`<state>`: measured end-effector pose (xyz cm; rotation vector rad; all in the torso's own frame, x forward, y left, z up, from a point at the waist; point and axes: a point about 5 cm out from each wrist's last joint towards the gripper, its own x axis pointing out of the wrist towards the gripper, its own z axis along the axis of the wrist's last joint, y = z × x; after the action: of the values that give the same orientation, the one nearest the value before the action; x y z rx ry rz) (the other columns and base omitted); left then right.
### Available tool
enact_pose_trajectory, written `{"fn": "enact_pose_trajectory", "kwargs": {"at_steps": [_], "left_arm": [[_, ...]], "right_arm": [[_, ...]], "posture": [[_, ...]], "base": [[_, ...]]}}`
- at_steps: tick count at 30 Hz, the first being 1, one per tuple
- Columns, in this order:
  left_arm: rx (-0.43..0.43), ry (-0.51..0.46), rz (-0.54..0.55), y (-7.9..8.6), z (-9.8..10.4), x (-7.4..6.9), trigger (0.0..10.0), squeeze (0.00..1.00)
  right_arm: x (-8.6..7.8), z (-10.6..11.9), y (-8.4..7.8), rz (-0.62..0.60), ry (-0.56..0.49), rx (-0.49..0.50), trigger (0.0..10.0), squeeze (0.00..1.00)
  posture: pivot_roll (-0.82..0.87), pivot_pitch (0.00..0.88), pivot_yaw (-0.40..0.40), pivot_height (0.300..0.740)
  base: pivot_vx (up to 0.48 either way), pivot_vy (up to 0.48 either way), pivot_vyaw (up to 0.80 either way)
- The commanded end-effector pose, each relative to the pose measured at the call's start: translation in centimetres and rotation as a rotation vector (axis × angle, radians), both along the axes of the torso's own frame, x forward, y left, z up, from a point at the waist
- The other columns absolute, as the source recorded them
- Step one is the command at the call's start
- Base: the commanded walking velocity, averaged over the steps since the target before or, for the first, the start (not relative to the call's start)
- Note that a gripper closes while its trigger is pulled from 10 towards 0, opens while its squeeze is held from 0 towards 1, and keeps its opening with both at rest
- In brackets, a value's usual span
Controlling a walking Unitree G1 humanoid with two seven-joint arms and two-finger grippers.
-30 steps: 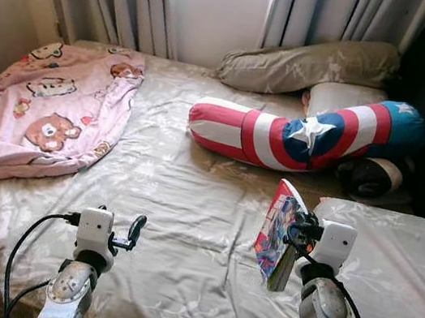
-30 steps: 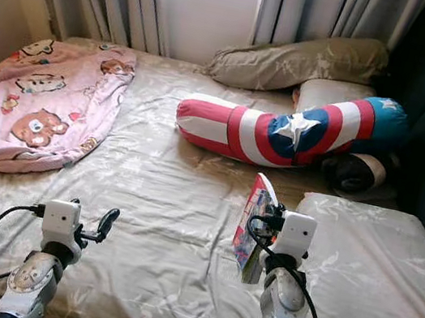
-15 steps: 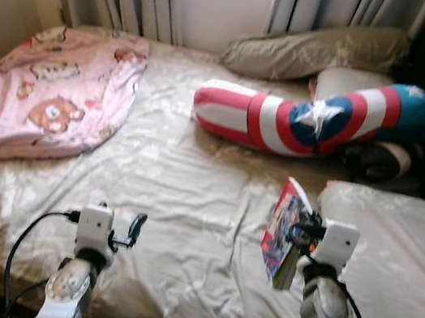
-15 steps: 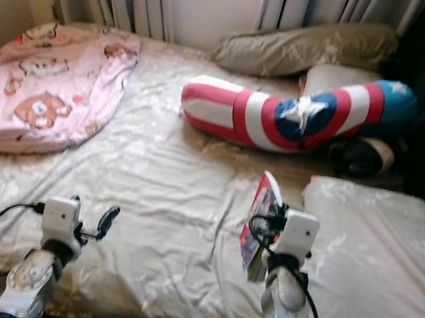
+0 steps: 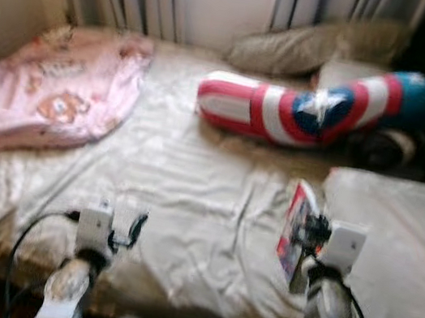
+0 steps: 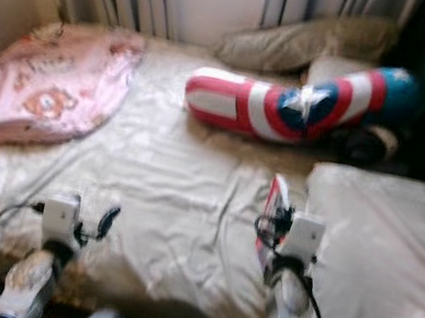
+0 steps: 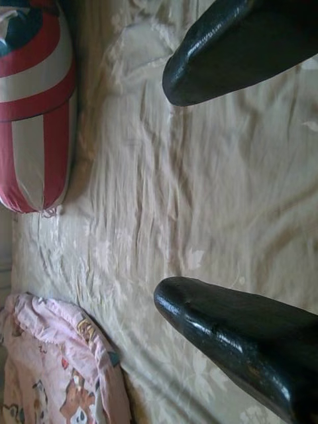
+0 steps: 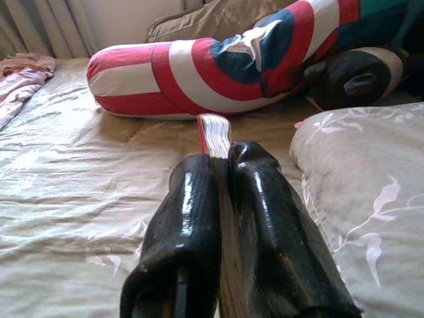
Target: Clean up the room
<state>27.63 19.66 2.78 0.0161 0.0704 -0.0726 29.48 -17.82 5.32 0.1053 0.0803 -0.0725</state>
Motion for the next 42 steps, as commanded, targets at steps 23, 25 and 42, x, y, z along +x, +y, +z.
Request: {"fn": "enact_pose_trajectory", "kwargs": {"at_steps": [23,25,42], "left_arm": [[-0.008,0.0,-0.009,0.1,0.5,0.6,10.0,0.0],[-0.008,0.0,-0.009,0.1,0.5,0.6,10.0,0.0],[0.001,0.001,-0.011,0.3,0.5,0.5,10.0,0.0]], "right_arm": [[0.7,0.8,0.1,0.005,-0.031,-0.009,10.0,0.0],[0.6,0.7,-0.4,-0.02,-0.02,-0.018,10.0,0.0],[0.6,0.5,-0.4,-0.018,-0.011,-0.009,10.0,0.0]], "posture": [[0.02,0.0,-0.013,0.657],[0.02,0.0,-0.013,0.657],[0.02,0.0,-0.011,0.657]], "base": [[0.0,0.0,0.0],[0.12,0.0,0.0],[0.285,0.0,0.0]]}}
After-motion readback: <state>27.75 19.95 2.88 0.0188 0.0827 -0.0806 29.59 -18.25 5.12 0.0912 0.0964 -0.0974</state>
